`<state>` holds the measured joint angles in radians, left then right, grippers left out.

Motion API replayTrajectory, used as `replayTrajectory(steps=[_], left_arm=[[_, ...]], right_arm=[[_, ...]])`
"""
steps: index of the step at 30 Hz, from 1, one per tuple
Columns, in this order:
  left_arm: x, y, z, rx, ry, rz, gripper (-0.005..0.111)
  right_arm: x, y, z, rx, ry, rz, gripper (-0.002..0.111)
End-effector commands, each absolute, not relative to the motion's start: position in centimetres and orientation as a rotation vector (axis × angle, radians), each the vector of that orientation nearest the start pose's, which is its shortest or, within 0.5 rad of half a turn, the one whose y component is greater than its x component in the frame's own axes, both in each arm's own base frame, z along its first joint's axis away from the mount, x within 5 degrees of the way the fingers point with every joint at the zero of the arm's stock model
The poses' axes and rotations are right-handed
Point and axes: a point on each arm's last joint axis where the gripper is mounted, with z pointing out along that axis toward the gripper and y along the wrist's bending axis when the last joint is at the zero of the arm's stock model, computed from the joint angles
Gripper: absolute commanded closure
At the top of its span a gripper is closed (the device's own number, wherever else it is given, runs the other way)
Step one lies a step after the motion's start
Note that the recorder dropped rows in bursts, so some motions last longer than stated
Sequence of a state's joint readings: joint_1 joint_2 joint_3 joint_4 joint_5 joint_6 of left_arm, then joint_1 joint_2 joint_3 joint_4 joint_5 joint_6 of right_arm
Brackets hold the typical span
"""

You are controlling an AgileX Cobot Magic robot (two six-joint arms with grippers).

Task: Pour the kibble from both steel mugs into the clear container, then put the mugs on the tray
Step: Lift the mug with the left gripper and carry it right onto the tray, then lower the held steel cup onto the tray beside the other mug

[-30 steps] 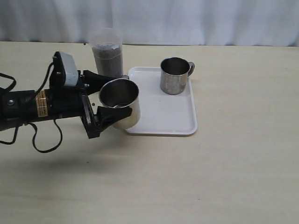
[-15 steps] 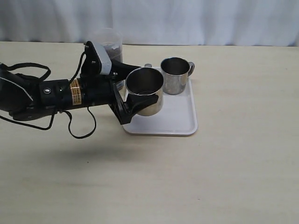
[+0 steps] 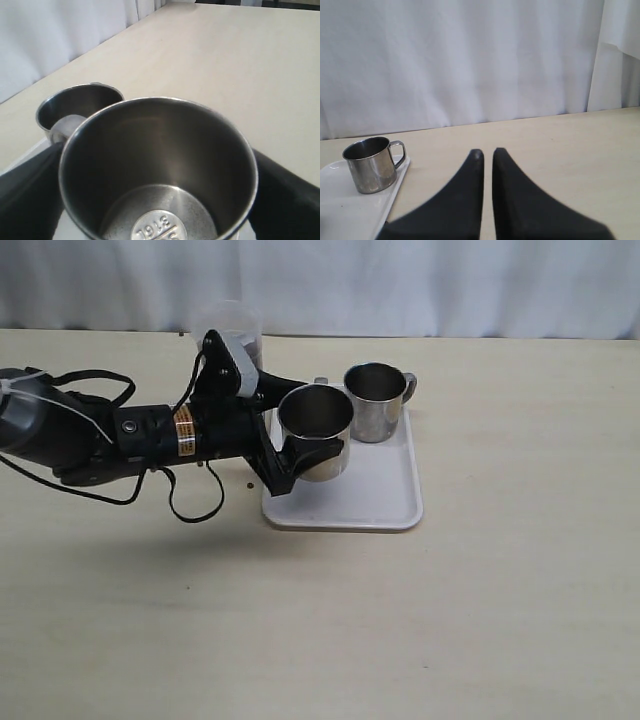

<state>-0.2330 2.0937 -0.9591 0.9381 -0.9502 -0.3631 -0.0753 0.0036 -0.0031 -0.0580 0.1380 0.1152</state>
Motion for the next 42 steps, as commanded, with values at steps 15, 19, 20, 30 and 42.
replayTrajectory(steps=[15,19,20,30,42], left_arm=[[38.3,-15.2,8.8,0.927,1.677,-0.629,0.107],[38.4,-15.1,8.7,0.927,1.694,-0.615,0.107],[38.4,-15.1,8.7,0.927,1.694,-0.615,0.107],[38.8,-15.0,8.7,0.905,1.72,-0.585,0.107],[38.7,-15.1,8.3,0.923,1.755,-0.562,0.107]], right_arm=[[5.6,-0.5,20.1,0.115,1.618,-0.027,0.103],[5.6,-0.5,20.1,0.115,1.618,-0.027,0.103],[5.6,-0.5,20.1,0.115,1.618,-0.027,0.103],[5.6,-0.5,20.1,0.115,1.618,-0.027,0.103],[5.6,-0.5,20.1,0.115,1.618,-0.027,0.103]])
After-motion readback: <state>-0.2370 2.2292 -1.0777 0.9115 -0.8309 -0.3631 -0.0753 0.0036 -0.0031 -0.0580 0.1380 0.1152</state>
